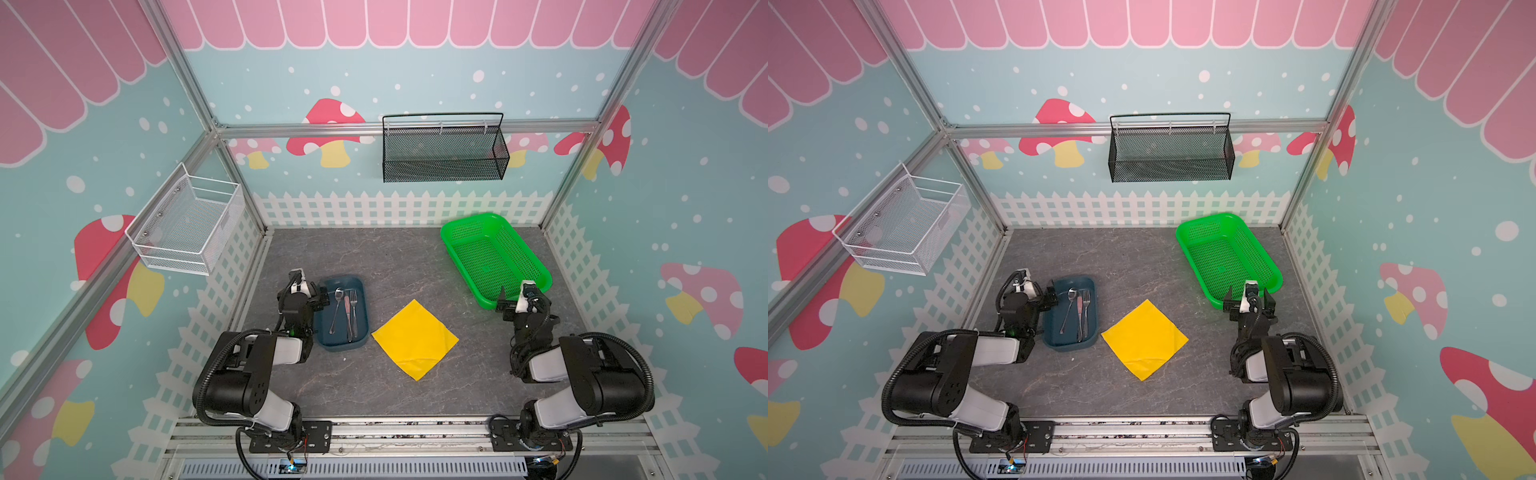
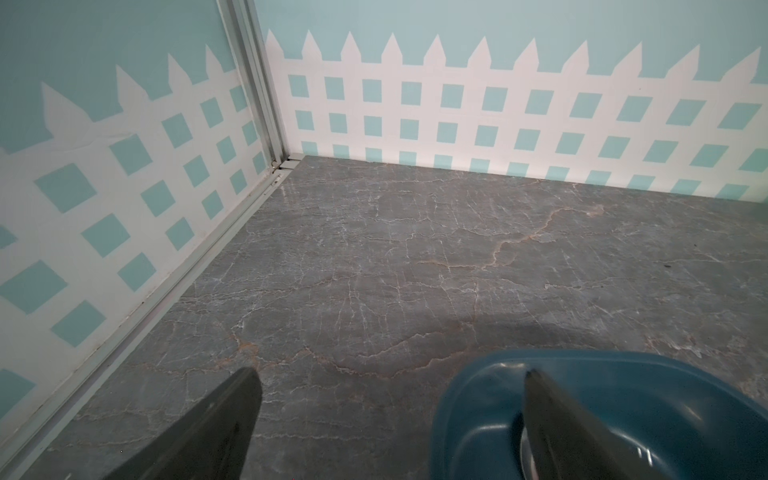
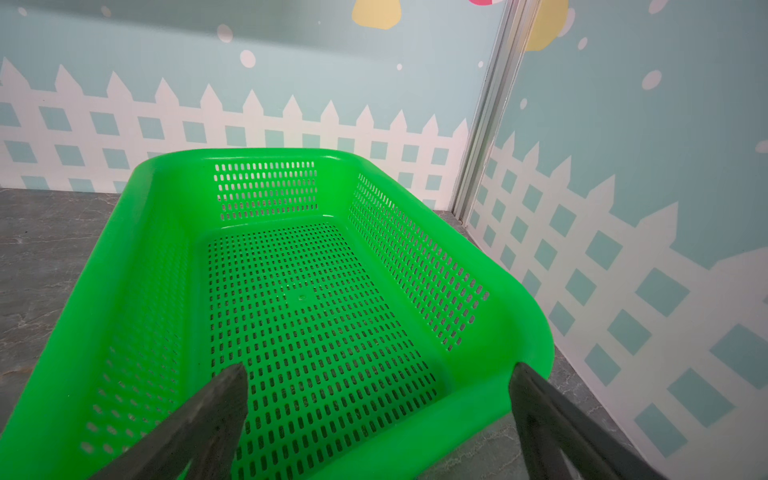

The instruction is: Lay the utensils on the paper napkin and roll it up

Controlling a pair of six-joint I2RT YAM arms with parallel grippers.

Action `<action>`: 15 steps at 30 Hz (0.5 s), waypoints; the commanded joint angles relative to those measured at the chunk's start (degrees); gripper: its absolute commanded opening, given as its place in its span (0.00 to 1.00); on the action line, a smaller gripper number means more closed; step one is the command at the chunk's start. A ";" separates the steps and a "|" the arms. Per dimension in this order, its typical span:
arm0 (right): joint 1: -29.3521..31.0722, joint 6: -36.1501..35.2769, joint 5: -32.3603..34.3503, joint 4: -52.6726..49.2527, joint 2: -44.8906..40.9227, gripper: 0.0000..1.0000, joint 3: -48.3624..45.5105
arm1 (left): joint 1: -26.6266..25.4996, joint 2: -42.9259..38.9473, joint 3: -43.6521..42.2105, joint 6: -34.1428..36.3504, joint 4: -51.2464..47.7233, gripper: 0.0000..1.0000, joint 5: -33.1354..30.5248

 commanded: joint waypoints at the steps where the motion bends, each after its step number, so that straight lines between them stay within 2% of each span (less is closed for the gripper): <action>1: 0.01 -0.39 0.57 -1.70 -7.24 1.00 -1.60 | -1.94 -7.27 -1.11 0.59 -2.38 1.00 -6.77; 3: 0.02 1.31 0.32 -15.25 -16.25 1.00 1.03 | -1.97 -14.07 1.66 -2.20 -13.77 1.00 -9.57; 5: -0.10 4.03 -0.74 -28.78 -22.34 1.00 5.76 | -1.71 -19.70 6.52 -8.16 -28.13 1.00 -11.79; 7: -0.16 7.27 -6.87 -40.76 -26.47 1.00 10.71 | -0.97 -23.71 10.60 -15.36 -39.54 1.00 -11.78; 9: -0.16 11.16 -18.32 -47.68 -28.16 0.99 14.31 | -0.03 -26.92 13.68 -24.60 -49.95 1.00 -10.13; 10: -0.16 13.79 -22.91 -50.00 -28.61 1.00 15.61 | 1.18 -28.34 14.25 -25.82 -52.14 1.00 -5.09; 11: -0.17 15.88 -29.44 -51.49 -28.88 1.00 16.77 | 3.17 -29.85 14.20 -23.68 -52.62 1.00 7.07; 12: -0.17 17.31 -37.46 -51.48 -28.84 1.00 17.32 | 4.05 -31.28 13.74 -24.44 -52.20 1.00 14.47; 15: -0.08 24.81 -53.16 -49.58 -26.11 1.00 18.09 | 3.95 -32.84 14.01 -29.74 -52.82 1.00 29.57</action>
